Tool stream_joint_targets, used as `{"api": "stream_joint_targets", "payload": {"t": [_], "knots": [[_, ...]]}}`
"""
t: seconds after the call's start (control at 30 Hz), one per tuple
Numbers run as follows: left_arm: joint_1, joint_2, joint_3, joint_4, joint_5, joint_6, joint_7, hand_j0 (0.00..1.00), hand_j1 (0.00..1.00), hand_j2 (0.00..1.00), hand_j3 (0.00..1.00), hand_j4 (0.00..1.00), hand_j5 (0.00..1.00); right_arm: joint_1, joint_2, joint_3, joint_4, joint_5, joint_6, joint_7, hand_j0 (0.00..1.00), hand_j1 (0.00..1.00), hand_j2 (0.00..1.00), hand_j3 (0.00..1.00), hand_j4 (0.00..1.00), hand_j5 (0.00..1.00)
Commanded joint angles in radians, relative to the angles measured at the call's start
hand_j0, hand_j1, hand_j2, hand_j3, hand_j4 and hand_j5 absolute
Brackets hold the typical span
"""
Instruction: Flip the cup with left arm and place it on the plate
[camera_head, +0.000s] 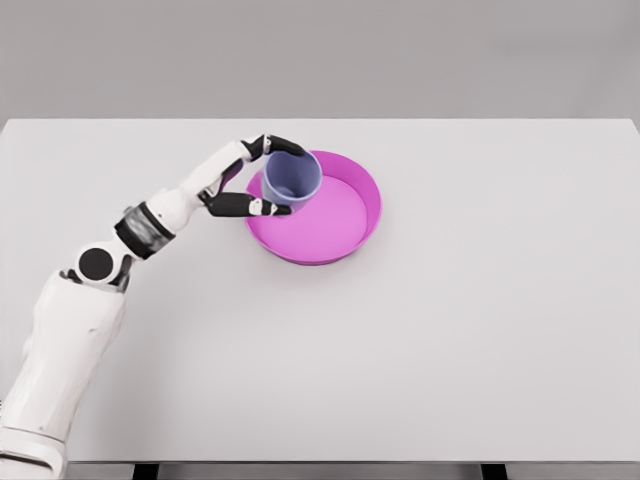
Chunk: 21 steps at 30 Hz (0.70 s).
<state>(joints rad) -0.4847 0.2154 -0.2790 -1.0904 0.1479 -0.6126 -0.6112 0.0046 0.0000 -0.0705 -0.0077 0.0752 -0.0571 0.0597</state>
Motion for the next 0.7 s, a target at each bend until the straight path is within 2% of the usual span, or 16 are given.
{"api": "stream_joint_targets", "payload": {"t": [0.0,0.37,0.6,0.67], "knots": [[0.0,-0.011,-0.022,0.0,0.009,0.002,0.0,0.71,0.71,0.71,0.71,0.71,0.71,0.0,0.0,0.0,0.0,0.0,0.0,0.0,1.0,1.0,1.0,1.0,1.0,1.0],[0.0,-0.06,-0.032,0.063,-0.004,0.002,0.0,0.72,0.72,0.72,0.72,0.72,0.72,0.0,0.0,0.0,0.0,0.0,0.0,0.0,1.0,1.0,1.0,1.0,1.0,1.0],[0.0,-0.067,-0.032,0.072,-0.005,0.002,0.0,0.72,0.72,0.72,0.72,0.72,0.72,0.0,0.0,0.0,0.0,0.0,0.0,0.0,1.0,1.0,1.0,1.0,1.0,1.0],[0.0,-0.067,-0.031,0.073,-0.007,0.002,0.0,0.78,0.78,0.78,0.78,0.78,0.78,0.0,0.0,0.0,0.0,0.0,-0.001,0.0,1.0,1.0,1.0,1.0,1.0,1.0]]}}
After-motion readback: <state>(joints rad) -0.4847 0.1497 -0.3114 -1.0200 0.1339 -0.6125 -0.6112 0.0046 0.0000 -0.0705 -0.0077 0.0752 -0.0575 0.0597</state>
